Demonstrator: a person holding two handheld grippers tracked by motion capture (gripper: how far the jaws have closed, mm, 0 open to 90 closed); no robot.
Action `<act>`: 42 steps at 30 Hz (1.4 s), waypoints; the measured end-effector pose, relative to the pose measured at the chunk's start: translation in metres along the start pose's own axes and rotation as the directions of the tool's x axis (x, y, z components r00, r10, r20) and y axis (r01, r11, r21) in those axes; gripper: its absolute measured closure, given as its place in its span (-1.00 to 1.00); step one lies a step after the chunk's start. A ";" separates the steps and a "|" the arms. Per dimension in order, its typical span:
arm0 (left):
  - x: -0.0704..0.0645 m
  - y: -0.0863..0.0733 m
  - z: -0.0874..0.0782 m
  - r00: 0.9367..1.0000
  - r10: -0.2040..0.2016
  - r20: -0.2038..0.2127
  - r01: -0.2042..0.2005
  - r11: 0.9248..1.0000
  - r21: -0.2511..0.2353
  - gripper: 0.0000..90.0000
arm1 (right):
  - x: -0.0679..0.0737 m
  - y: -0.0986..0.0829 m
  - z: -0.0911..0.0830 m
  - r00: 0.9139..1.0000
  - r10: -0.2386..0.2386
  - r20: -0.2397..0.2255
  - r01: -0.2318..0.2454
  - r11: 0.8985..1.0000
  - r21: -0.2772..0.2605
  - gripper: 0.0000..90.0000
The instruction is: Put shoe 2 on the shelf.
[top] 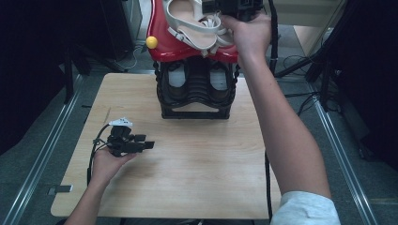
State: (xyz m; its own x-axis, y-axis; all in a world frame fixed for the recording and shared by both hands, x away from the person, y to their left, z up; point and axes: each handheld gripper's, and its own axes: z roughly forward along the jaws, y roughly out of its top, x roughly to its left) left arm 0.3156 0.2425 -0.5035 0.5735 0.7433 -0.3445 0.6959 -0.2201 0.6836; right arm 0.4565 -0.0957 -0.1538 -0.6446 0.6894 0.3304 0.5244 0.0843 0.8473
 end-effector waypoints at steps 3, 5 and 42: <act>0.001 0.000 0.002 1.000 -0.010 0.011 0.010 1.000 -0.002 -0.08 | -0.004 0.005 0.003 0.998 0.041 0.037 -0.040 0.999 -0.030 0.92; 0.001 0.001 0.003 1.000 -0.007 0.010 0.007 1.000 -0.001 -0.08 | -0.008 0.006 0.006 0.996 0.069 0.051 -0.066 0.996 -0.059 0.92; -0.002 0.004 0.005 1.000 -0.001 0.030 0.001 1.000 0.007 -0.08 | -0.016 -0.007 0.054 0.963 0.106 0.250 -0.062 0.982 -0.178 0.81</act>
State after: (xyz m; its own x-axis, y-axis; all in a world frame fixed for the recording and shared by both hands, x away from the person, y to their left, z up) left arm 0.3195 0.2373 -0.5031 0.5856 0.7243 -0.3639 0.6990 -0.2239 0.6792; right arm 0.4932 -0.0684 -0.1879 -0.4260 0.8521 0.3039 0.4560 -0.0878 0.8856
